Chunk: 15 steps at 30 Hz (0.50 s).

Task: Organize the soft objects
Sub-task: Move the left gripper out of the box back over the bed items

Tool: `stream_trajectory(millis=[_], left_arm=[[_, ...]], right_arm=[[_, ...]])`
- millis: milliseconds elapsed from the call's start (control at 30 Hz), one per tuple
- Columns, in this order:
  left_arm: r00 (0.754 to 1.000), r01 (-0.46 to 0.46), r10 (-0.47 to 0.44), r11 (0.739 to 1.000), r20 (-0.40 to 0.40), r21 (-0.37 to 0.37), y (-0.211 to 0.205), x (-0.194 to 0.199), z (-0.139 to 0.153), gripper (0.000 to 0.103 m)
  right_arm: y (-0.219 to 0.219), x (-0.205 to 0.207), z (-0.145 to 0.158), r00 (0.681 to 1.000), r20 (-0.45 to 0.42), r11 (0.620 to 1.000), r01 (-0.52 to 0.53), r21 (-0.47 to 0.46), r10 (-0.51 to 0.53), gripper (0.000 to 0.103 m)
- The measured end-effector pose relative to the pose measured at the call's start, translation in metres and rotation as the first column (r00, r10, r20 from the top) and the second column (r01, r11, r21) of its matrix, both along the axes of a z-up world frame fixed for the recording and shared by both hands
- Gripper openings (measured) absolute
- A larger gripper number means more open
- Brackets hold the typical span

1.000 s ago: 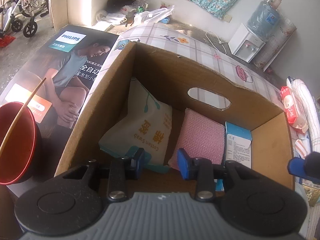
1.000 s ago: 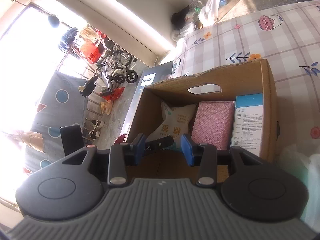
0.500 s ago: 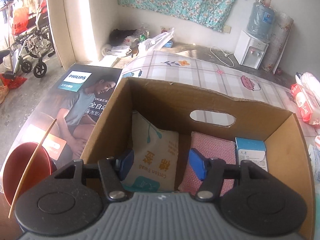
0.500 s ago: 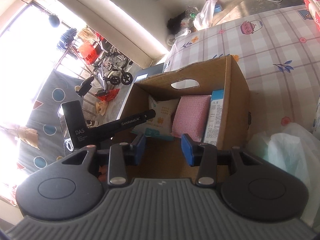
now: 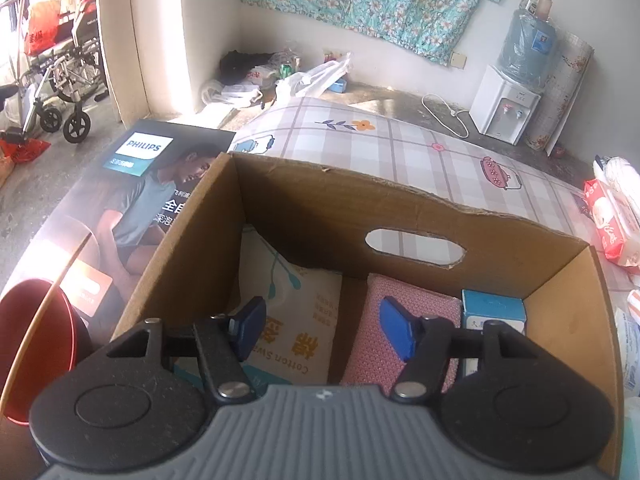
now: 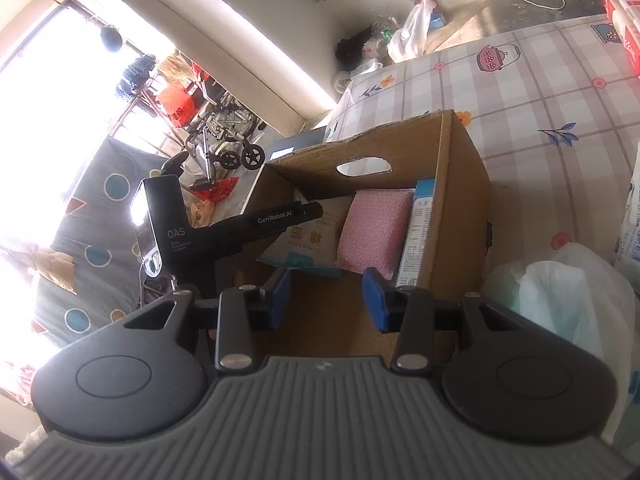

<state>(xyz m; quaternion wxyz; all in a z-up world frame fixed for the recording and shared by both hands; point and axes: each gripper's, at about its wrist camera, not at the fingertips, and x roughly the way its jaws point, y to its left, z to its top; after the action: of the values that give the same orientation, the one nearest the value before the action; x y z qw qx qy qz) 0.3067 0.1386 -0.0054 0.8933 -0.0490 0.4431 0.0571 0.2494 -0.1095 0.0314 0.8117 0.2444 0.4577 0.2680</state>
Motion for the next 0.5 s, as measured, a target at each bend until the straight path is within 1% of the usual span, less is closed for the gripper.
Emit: stream_trajectory(millis=[33, 67, 100, 167, 200, 233, 300, 333, 400, 500], left_arm=[[1.0, -0.012, 0.012, 0.999, -0.005, 0.037, -0.002, 0.002, -0.002, 0.073], [0.999, -0.026, 0.028, 0.997, -0.023, 0.067, -0.003, 0.006, -0.005, 0.075], [0.999, -0.023, 0.027, 0.994, -0.038, 0.111, -0.006, 0.01, -0.009, 0.075], [0.998, 0.02, -0.01, 0.986, -0.065, 0.165, -0.017, 0.013, -0.015, 0.077], [0.996, 0.038, -0.026, 0.989, -0.088, 0.144, -0.019, 0.015, -0.018, 0.077], [0.992, 0.044, -0.032, 0.994, -0.12, 0.096, -0.018, 0.017, -0.021, 0.077], [0.988, 0.015, -0.011, 1.0, -0.153, 0.027, -0.015, 0.019, -0.027, 0.077], [0.988, 0.0, 0.001, 1.0, -0.154, 0.008, -0.012, 0.019, -0.029, 0.077], [0.989, -0.015, 0.014, 1.0, -0.146, -0.003, -0.008, 0.017, -0.028, 0.077], [0.994, -0.019, 0.015, 0.999, -0.112, -0.039, -0.002, 0.007, -0.018, 0.076]], right_arm=[[0.0, 0.0, -0.001, 1.0, -0.003, 1.0, 0.001, 0.0, -0.001, 0.04], [0.0, -0.001, -0.003, 1.0, -0.009, 1.0, 0.0, 0.004, 0.0, 0.04], [0.0, -0.001, -0.005, 1.0, -0.014, 1.0, -0.001, 0.006, 0.001, 0.04], [0.002, -0.003, -0.007, 1.0, -0.018, 1.0, -0.005, 0.01, 0.005, 0.04], [0.003, -0.004, -0.007, 1.0, -0.018, 1.0, -0.007, 0.012, 0.007, 0.04], [0.003, -0.005, -0.007, 1.0, -0.018, 1.0, -0.008, 0.015, 0.009, 0.04], [0.003, -0.007, -0.007, 1.0, -0.018, 1.0, -0.009, 0.016, 0.01, 0.04], [0.003, -0.007, -0.007, 1.0, -0.017, 1.0, -0.009, 0.014, 0.009, 0.041], [0.002, -0.009, -0.007, 1.0, -0.015, 1.0, -0.005, 0.006, 0.005, 0.041], [-0.004, -0.012, -0.004, 1.0, 0.004, 1.0, 0.004, -0.014, -0.004, 0.041]])
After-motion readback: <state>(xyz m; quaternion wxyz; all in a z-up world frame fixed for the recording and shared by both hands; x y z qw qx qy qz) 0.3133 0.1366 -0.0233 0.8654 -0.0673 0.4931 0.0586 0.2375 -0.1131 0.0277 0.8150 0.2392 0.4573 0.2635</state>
